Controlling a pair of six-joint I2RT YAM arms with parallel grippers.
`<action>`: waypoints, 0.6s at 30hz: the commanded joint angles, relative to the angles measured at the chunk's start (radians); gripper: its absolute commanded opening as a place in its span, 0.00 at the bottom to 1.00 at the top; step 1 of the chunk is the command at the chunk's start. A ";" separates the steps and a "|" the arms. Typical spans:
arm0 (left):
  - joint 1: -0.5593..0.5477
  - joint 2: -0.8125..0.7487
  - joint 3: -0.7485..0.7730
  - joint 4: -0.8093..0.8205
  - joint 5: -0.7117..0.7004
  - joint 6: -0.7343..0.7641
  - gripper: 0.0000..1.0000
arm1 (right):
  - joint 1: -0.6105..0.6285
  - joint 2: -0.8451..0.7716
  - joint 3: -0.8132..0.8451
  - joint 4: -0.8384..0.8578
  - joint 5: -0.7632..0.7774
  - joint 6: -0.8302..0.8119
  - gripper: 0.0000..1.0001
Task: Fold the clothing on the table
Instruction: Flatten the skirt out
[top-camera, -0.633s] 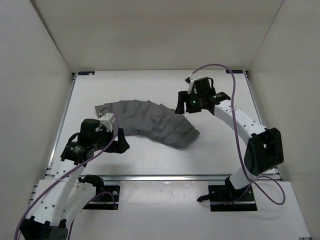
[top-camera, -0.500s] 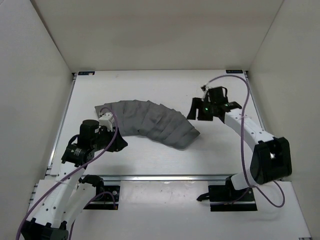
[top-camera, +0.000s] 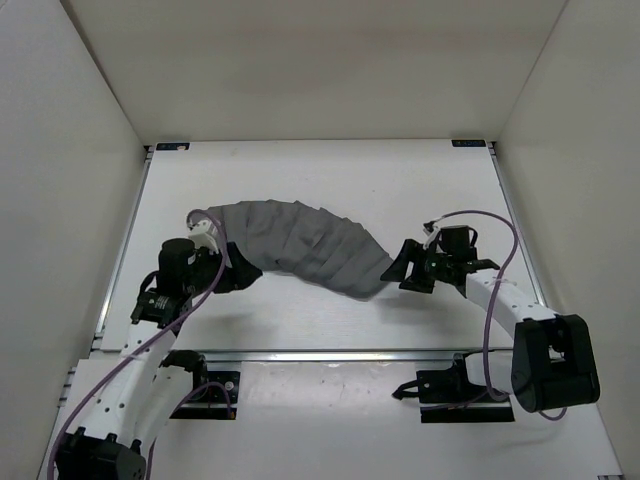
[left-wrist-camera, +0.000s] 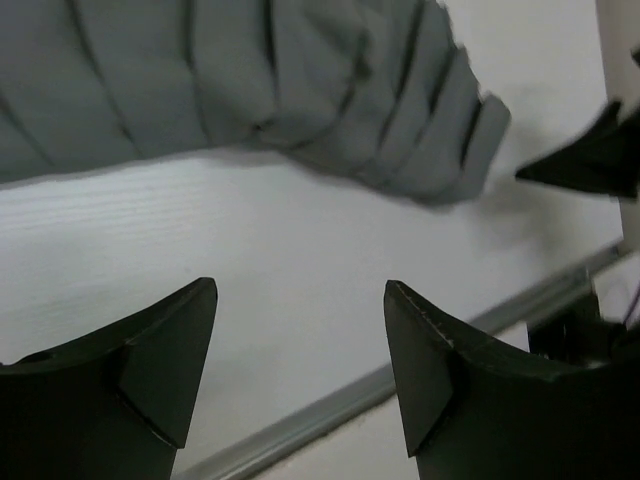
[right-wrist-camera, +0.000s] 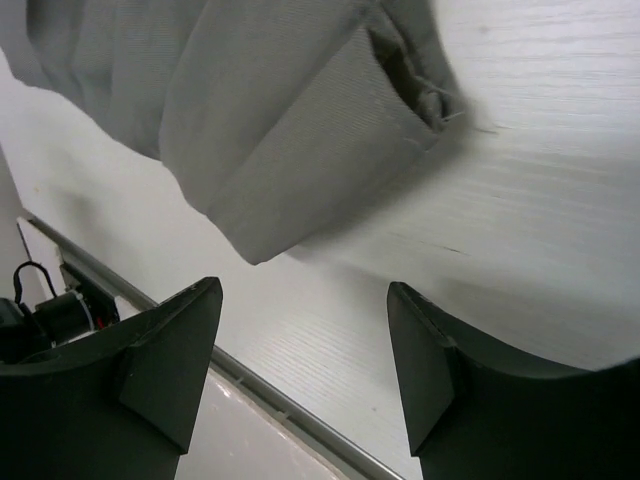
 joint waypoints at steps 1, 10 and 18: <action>0.055 0.052 -0.004 0.113 -0.178 -0.104 0.79 | 0.046 0.014 0.000 0.151 -0.041 0.055 0.65; 0.094 0.176 -0.006 0.192 -0.395 -0.125 0.84 | 0.043 0.198 0.016 0.249 -0.029 0.071 0.66; 0.157 0.253 -0.064 0.267 -0.548 -0.191 0.89 | 0.044 0.255 0.082 0.364 -0.121 0.099 0.40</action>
